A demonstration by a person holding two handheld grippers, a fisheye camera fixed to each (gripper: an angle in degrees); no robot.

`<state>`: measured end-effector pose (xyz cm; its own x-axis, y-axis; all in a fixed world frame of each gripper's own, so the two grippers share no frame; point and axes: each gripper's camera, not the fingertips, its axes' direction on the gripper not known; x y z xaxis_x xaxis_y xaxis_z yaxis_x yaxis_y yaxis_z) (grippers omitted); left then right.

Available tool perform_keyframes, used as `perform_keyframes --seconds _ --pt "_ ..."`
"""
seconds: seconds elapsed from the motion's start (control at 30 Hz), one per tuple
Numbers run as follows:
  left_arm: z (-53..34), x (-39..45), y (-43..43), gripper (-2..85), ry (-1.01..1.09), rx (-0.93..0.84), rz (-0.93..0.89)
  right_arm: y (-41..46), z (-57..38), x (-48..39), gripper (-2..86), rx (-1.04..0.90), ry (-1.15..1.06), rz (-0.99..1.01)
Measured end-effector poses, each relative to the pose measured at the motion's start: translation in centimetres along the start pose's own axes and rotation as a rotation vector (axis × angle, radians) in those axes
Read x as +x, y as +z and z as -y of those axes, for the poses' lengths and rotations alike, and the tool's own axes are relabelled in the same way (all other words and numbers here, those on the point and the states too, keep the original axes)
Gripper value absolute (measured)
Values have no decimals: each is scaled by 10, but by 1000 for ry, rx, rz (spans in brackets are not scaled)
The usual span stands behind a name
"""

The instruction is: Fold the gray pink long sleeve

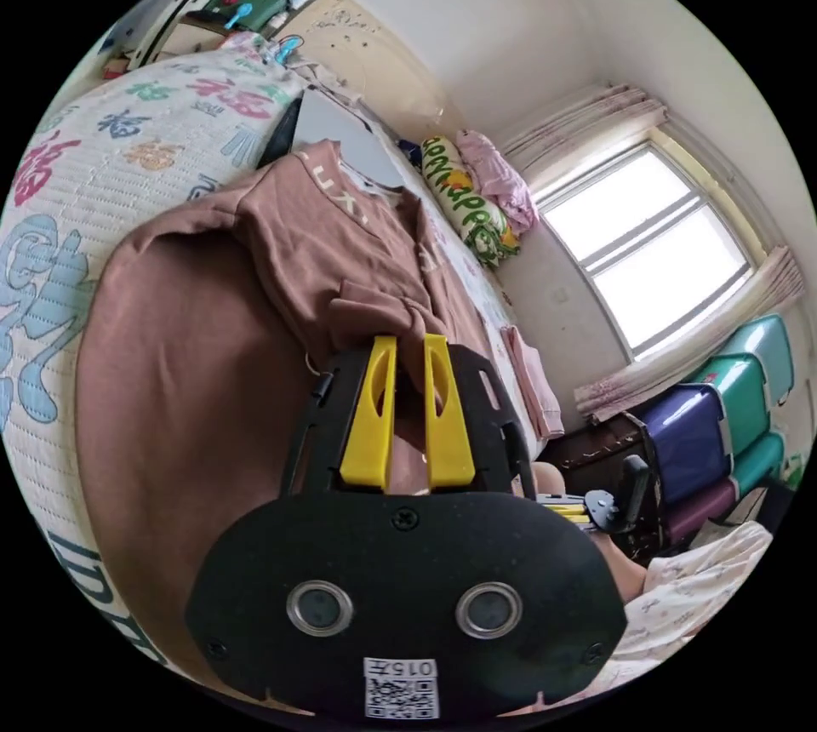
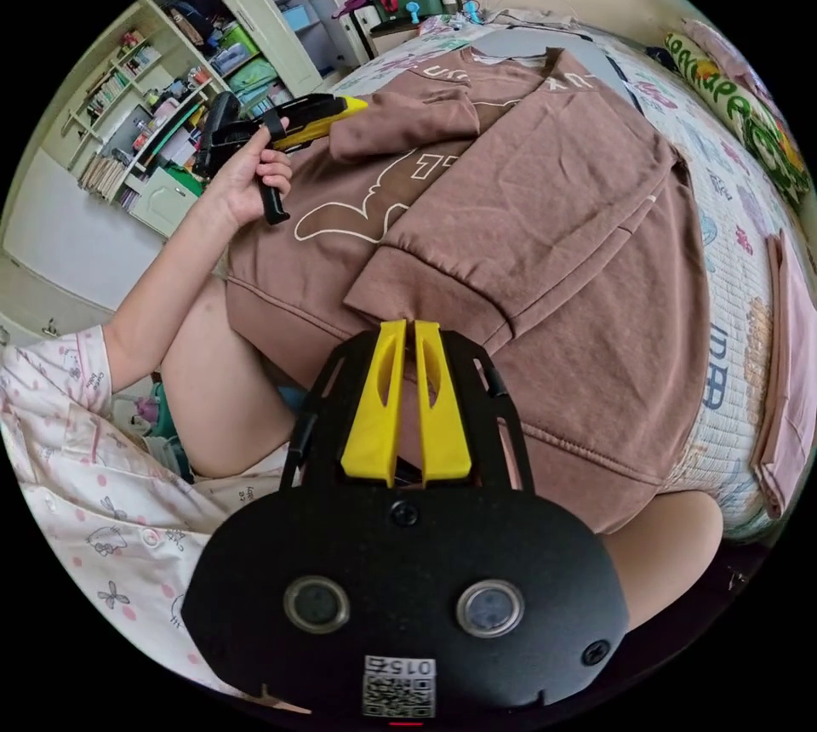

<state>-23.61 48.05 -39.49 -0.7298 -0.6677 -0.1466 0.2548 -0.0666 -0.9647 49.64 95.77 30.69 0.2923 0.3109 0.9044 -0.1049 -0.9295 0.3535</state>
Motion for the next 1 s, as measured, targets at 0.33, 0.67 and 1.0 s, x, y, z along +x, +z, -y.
perform_keyframes --seconds 0.33,0.67,1.0 --pt "-60 212 1 48 896 -86 88 -74 -2 59 82 156 109 370" --pt "-174 283 80 53 1417 -387 351 -101 -5 125 116 327 365 593" --pt "-168 257 54 58 1317 -353 264 -104 26 120 75 269 367 505"
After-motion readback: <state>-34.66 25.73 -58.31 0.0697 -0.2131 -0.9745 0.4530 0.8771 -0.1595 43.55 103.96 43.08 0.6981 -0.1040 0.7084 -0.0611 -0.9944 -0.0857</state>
